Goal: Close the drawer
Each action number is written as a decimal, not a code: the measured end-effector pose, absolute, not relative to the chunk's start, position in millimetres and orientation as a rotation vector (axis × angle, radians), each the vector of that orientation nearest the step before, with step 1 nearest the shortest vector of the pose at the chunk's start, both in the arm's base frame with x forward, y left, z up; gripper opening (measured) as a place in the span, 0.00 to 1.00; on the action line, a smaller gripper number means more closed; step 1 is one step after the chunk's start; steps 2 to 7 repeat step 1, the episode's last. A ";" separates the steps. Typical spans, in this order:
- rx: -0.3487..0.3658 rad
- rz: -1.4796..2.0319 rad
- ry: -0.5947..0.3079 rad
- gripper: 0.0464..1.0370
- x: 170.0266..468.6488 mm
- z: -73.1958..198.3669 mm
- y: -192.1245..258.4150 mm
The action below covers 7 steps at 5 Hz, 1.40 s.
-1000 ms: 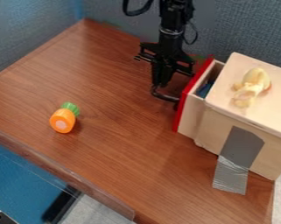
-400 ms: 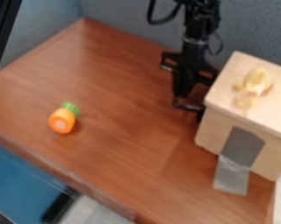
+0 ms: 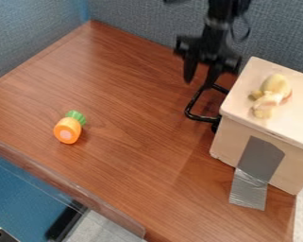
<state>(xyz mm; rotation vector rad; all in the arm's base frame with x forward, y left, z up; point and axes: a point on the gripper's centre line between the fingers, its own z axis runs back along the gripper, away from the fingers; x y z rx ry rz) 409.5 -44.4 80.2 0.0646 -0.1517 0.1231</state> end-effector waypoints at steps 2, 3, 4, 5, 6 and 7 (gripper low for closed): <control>0.121 0.145 -0.156 0.90 400.2 107.5 -33.9; 0.121 0.145 -0.156 0.90 400.2 107.5 -33.9; 0.121 0.145 -0.156 0.90 400.2 107.5 -33.9; 0.121 0.145 -0.156 0.90 400.2 107.5 -33.9; 0.121 0.145 -0.156 0.90 400.2 107.5 -33.9; 0.121 0.145 -0.156 0.90 400.2 107.5 -33.9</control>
